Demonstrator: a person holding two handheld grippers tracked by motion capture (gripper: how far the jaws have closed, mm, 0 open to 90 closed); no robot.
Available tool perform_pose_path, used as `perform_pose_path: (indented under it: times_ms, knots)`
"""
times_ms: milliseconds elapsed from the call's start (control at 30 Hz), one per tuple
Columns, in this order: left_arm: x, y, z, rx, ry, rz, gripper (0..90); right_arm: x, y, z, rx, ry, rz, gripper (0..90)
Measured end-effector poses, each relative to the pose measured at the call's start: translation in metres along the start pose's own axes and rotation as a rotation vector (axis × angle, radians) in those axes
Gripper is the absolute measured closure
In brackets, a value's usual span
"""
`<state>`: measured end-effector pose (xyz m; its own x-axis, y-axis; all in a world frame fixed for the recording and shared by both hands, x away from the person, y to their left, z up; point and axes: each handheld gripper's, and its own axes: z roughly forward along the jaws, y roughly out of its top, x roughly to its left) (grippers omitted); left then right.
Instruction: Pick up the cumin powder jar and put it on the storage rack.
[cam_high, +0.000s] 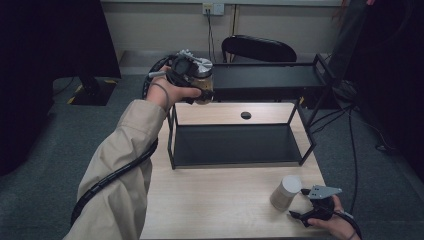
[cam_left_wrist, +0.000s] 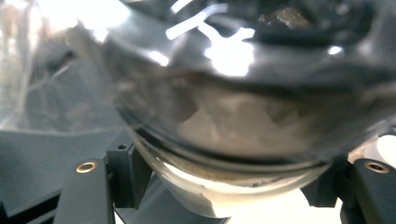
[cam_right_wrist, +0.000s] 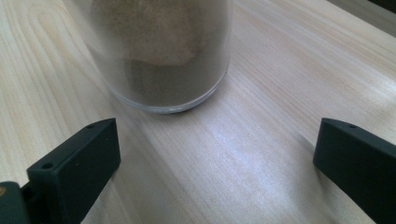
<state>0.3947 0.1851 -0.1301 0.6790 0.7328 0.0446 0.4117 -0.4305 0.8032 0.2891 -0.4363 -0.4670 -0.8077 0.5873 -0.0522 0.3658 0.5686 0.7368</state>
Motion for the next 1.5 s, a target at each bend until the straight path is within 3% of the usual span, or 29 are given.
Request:
perform_pose_path:
  times_ms: [433,667,1000,1167,1500]
  knots:
    - [0.014,0.014,0.015,-0.014,0.077,-0.062,30.9,0.000,0.000,0.000,0.003,0.002,0.000,0.0]
    - [0.020,0.025,0.025,0.005,0.115,-0.069,30.9,0.000,0.000,0.000,0.002,0.001,-0.004,0.0]
    - [0.026,0.024,0.041,-0.001,0.122,-0.105,30.9,0.000,0.000,0.000,0.002,0.000,-0.007,0.0]
    - [0.028,0.025,0.044,0.020,0.130,-0.099,30.9,0.000,0.000,0.000,0.002,0.001,-0.007,0.0]
    - [0.028,0.022,0.047,0.002,0.139,-0.110,30.8,0.000,0.000,0.000,0.001,0.001,-0.007,0.0]
